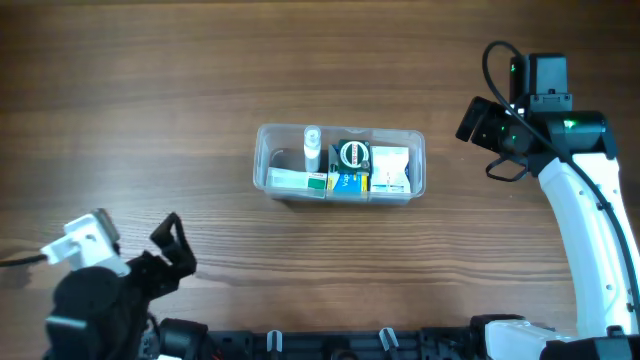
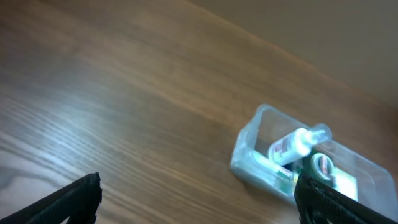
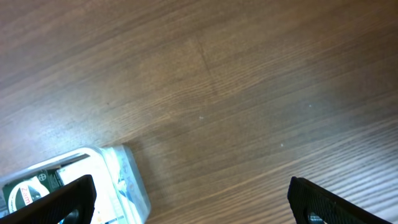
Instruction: Pack container
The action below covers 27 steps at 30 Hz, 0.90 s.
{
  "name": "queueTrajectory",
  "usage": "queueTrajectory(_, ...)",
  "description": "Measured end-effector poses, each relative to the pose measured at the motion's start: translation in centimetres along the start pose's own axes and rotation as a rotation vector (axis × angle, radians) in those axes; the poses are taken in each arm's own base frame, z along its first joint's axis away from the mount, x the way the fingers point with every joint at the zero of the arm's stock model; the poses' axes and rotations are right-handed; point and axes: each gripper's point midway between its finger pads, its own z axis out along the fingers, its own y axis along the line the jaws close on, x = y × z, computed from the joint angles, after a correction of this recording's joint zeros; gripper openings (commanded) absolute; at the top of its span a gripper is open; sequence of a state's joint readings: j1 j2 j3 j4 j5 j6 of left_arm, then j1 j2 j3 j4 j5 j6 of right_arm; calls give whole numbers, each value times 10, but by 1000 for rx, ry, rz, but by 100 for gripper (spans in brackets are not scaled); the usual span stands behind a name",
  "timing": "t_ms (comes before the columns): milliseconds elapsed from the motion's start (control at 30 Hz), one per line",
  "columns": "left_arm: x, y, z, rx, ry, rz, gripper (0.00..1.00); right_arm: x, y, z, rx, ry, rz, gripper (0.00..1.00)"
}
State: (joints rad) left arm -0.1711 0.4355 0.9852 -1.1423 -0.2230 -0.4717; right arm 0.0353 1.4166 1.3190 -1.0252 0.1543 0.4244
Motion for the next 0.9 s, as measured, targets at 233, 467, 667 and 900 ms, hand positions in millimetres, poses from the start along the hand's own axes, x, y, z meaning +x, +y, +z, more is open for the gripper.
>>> queueTrajectory(233, 62, 18, 56, 27, 36, -24, 100, 0, 0, 0, 0, 0, 0, 100)
queueTrajectory(467, 94, 11, 95, 142, 8, -29, 100, 0, 0, 0, 0, 0, 0, 100)
queueTrajectory(667, 118, 13, 110, 170, 44, -27, 100, 0, 0, 0, 0, 0, 0, 100)
queueTrajectory(900, 121, 12, 112, 191, 23, -29, 100, 0, 0, 0, 0, 0, 0, 100)
